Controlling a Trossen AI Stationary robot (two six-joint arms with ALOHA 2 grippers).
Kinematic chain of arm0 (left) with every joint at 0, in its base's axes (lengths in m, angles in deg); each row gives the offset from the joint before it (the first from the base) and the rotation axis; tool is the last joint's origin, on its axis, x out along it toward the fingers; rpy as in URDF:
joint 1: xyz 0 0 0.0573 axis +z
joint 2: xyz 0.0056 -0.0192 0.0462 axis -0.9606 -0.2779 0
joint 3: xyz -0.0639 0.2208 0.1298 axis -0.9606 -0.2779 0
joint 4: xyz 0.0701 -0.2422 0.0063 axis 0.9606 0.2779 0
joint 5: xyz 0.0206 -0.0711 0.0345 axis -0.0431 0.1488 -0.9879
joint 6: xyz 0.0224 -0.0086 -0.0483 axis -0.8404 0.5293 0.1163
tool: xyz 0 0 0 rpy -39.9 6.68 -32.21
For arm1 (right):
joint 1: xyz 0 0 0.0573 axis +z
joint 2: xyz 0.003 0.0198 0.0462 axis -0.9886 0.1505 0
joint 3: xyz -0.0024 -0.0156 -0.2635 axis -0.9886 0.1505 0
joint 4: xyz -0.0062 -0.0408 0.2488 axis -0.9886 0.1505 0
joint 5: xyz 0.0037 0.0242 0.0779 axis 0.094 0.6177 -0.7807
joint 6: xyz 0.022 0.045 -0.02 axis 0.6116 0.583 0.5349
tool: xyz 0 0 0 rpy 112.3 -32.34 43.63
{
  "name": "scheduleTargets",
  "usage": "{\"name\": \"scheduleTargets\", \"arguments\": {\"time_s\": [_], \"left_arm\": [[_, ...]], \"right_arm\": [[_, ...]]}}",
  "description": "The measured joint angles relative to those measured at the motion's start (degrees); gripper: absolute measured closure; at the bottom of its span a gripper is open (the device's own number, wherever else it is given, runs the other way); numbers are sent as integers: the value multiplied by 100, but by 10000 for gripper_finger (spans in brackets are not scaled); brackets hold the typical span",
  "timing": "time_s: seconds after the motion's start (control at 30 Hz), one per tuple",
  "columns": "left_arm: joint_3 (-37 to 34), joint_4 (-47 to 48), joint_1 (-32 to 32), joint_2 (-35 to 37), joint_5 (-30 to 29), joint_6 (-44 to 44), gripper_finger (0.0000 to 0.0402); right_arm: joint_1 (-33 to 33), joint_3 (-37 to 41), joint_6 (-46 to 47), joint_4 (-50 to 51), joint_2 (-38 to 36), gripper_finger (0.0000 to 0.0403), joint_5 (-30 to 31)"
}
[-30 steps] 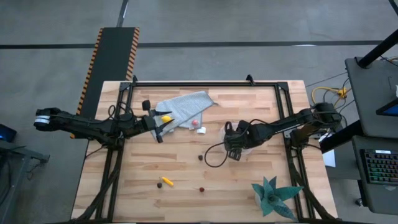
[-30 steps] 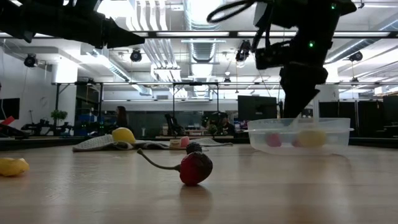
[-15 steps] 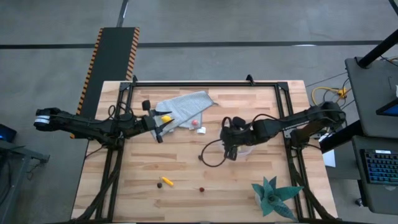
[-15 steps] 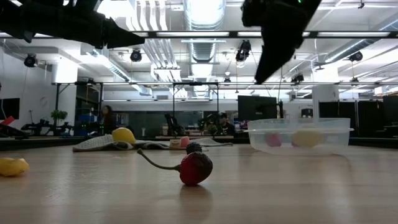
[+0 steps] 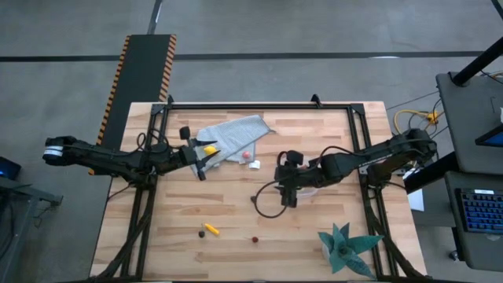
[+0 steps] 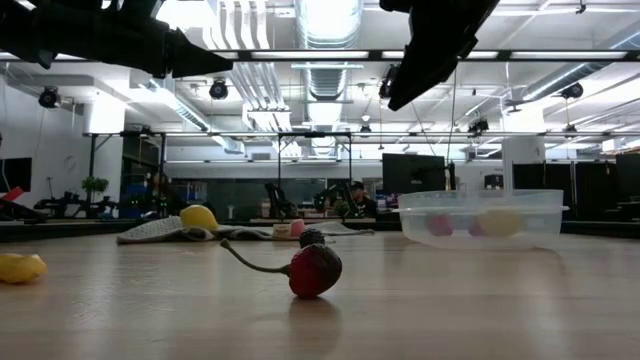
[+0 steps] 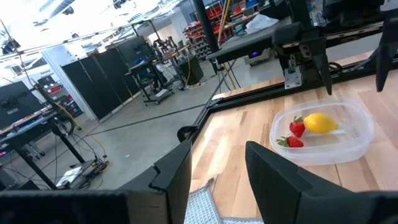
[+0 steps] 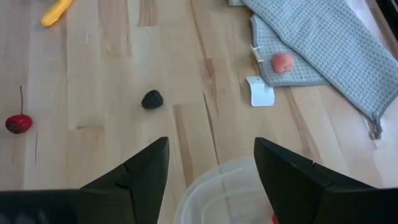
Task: Pick and placing Produce into tupperware
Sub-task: Put the blackberry into the transparent container
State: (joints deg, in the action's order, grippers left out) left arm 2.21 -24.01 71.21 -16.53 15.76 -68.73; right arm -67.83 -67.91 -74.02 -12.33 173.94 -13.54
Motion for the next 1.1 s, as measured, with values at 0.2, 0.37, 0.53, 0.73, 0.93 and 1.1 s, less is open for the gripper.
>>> {"name": "scheduleTargets", "arguments": {"time_s": [0.2, 0.37, 0.53, 0.73, 0.93, 1.1], "left_arm": [[0, -4, 2, -2, 1, 0, 265], [0, -4, 2, 0, 1, 0, 265], [0, -4, -1, 0, 1, 0, 265], [0, -1, 1, 0, 1, 0, 265], [0, 7, 1, -2, 0, 1, 265], [0, 13, 1, -2, 1, 2, 265]], "right_arm": [[0, 120, -150, -529, 0, 175, 2], [-2, 138, -279, -677, 0, 169, 0], [-1, 149, -241, -976, 197, 131, -284], [17, -44, -360, -1385, 1008, 76, -383], [7, -371, -150, -1420, 1765, 58, -404], [9, -702, -126, -1386, 2412, 62, -452]]}}
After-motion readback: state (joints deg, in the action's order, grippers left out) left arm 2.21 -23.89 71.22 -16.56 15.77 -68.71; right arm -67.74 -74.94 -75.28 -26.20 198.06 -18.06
